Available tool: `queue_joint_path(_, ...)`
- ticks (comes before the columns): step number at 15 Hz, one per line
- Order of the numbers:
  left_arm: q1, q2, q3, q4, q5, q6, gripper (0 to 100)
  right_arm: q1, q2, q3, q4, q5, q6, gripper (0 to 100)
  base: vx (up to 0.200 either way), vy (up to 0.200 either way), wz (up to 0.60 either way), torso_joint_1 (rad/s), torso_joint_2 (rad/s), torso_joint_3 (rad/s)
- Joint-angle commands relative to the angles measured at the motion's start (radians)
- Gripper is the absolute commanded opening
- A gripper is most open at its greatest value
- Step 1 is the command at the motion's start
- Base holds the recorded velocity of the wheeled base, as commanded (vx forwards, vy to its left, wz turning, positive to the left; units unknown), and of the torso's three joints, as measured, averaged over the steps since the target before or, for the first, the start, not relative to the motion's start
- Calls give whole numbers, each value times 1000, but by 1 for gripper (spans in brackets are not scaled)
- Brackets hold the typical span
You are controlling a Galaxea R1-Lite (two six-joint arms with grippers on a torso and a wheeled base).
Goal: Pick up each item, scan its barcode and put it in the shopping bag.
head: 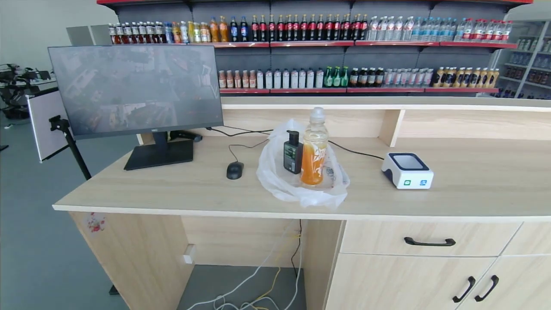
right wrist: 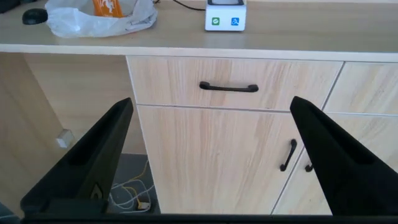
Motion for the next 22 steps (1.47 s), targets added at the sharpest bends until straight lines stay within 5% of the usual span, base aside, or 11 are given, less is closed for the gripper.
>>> queue_joint_path(1, 2, 0, -1, 0, 0, 0, 0, 1, 0, 0, 0, 1, -2, 100, 0, 0, 0, 0, 0, 0)
queue_joint_path(15, 0, 0, -1, 0, 0, -2, 0, 1, 0, 0, 0, 0, -5, 100, 0, -171, 0, 2, 3, 0)
queue_joint_path(22, 2, 0, 0, 0, 0, -2, 0, 1, 0, 0, 0, 0, -6, 100, 0, 0, 0, 0, 0, 0)
